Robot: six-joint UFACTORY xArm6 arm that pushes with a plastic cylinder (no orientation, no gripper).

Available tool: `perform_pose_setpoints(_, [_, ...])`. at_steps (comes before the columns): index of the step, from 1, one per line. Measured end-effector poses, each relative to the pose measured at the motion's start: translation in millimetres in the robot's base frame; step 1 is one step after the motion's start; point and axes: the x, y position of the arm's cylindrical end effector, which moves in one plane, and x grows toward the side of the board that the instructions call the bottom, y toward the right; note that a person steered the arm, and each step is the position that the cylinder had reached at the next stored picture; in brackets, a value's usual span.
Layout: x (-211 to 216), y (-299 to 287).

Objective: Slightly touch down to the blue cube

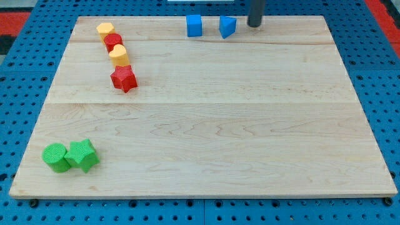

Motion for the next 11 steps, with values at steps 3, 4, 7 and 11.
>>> perform_pose_setpoints(3, [5.5, -18.2])
perform_pose_setpoints(4, [5.7, -19.7])
perform_pose_setpoints(7, [14.9, -16.6])
perform_pose_setpoints(11, [73.4, -27.3])
